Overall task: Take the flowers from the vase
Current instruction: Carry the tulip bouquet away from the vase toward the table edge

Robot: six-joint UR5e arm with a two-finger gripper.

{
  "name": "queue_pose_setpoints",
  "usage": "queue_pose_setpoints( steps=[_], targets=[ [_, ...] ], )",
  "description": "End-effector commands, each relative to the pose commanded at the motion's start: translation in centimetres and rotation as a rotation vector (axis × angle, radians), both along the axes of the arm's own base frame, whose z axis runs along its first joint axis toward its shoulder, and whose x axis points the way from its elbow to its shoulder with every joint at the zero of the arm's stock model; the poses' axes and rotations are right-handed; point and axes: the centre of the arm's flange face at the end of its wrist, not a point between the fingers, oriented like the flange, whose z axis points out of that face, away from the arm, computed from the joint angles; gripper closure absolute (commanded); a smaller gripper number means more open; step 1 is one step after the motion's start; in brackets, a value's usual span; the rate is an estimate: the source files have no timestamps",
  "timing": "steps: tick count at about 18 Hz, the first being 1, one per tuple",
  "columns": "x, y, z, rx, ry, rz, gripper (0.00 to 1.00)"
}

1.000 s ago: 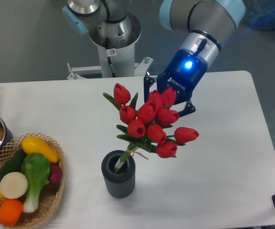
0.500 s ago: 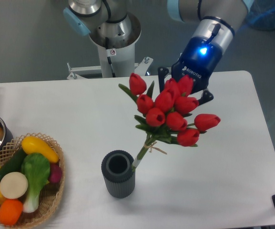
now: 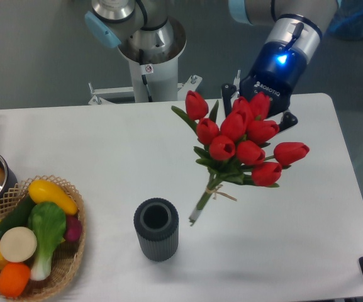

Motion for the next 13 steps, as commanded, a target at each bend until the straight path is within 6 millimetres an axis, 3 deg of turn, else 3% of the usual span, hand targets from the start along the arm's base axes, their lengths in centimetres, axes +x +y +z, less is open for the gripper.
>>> queue_pose_setpoints(
  steps=[2, 8, 13],
  targets=[
    [-2.2, -2.2, -0.6, 0.002, 0.07, 0.016, 1.0],
    [-9.3, -6.2, -1.3, 0.002, 0.174, 0.067, 1.0],
    [-11.5, -8.3, -2.5, -0.074, 0.233, 0.105, 1.0]
  ],
)
